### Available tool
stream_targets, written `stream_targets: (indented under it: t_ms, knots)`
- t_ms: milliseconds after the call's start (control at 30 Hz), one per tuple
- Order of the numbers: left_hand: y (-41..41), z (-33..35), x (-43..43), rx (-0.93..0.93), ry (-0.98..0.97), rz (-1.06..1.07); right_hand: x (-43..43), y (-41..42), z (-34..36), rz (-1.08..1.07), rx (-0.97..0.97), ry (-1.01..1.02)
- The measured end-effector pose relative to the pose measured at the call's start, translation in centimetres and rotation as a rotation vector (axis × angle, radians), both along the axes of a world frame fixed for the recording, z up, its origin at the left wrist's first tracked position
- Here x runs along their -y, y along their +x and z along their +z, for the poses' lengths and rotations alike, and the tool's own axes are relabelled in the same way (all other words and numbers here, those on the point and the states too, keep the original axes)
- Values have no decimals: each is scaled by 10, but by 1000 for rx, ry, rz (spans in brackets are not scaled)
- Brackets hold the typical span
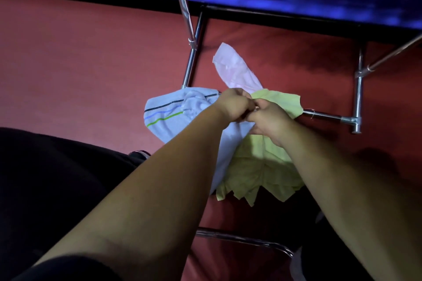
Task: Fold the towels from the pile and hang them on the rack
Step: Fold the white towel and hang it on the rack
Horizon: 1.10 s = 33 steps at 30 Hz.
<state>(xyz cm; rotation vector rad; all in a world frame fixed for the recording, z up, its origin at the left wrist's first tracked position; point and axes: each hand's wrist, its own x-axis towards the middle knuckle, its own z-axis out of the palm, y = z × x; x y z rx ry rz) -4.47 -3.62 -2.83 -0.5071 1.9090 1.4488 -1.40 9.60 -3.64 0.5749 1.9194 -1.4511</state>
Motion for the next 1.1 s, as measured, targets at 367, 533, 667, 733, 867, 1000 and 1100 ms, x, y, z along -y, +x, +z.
stream_targets:
  t_ms: [367, 533, 667, 733, 867, 1000, 1100]
  knots:
    - [0, 91, -12, -241, 163, 121, -16, -15, 103, -227, -98, -162]
    - [13, 144, -13, -419, -58, -111, -27, -16, 165, -275, -215, -77]
    - [30, 178, -7, -459, -282, -248, -24, -13, 216, -447, -265, -240]
    - [33, 193, -4, -477, -364, -292, -26, -11, 243, -474, -302, -300]
    - [30, 230, 0, -696, -538, -275, -31, -14, 291, -469, -411, -400]
    - [26, 287, 12, -709, -634, -177, -40, -16, 344, -609, -462, -574]
    - [20, 330, 26, -723, -591, -97, -49, -18, 382, -641, -522, -586]
